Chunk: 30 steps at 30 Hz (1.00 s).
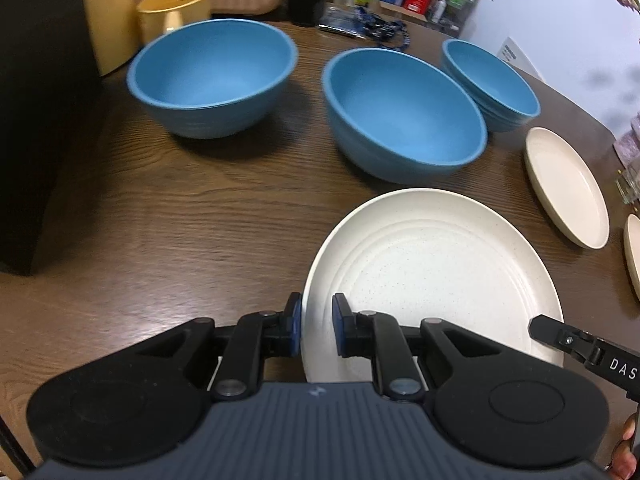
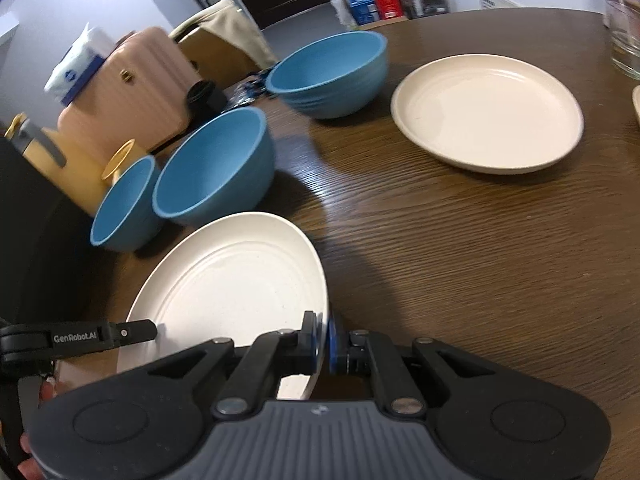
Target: Organize plates and bowls
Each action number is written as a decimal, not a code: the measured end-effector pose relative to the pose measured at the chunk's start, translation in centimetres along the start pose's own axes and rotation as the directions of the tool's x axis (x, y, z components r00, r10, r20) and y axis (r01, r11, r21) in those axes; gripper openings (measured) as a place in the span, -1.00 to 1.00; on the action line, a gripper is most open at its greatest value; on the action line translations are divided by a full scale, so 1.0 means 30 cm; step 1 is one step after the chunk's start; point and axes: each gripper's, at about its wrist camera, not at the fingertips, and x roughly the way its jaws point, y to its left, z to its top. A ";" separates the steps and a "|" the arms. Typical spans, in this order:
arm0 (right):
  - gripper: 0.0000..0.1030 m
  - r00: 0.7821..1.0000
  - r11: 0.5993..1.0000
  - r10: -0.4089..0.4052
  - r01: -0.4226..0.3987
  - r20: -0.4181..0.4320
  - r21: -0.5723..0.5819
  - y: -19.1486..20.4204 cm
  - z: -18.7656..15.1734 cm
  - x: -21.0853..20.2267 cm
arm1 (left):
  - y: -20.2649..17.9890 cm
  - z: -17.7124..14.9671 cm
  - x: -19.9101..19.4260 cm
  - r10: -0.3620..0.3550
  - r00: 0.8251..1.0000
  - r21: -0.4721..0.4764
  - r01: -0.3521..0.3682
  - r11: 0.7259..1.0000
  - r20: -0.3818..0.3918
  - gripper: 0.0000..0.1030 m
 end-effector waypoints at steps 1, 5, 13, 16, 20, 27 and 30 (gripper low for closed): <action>-0.89 1.000 1.000 0.003 -0.003 -0.001 -0.010 0.018 -0.004 0.004 | 0.015 -0.005 -0.005 0.005 1.000 -0.004 -0.005 1.000 0.003 -0.68; -0.89 1.000 0.999 0.014 -0.015 -0.008 -0.040 0.074 -0.019 0.026 | 0.081 -0.020 -0.017 0.022 1.000 -0.024 -0.022 0.999 0.008 -0.68; -0.89 0.999 0.996 0.025 -0.027 -0.025 -0.080 0.166 -0.050 0.076 | 0.186 -0.032 -0.022 0.052 0.999 -0.059 -0.052 0.997 0.007 -0.68; -0.89 0.999 0.995 0.027 -0.029 -0.028 -0.092 0.198 -0.059 0.095 | 0.219 -0.038 -0.021 0.061 0.998 -0.063 -0.060 0.996 0.012 -0.68; -0.89 0.999 0.994 0.030 -0.033 -0.030 -0.102 0.219 -0.070 0.115 | 0.254 -0.043 -0.013 0.071 0.997 -0.063 -0.070 0.996 0.009 -0.68; -0.88 0.999 0.990 0.022 -0.027 -0.032 -0.136 0.268 -0.088 0.162 | 0.305 -0.040 0.007 0.096 0.995 -0.065 -0.095 0.993 0.008 -0.68; -0.88 0.999 0.988 0.016 -0.021 -0.034 -0.150 0.289 -0.090 0.185 | 0.322 -0.038 0.021 0.104 0.995 -0.064 -0.104 0.993 0.005 -0.67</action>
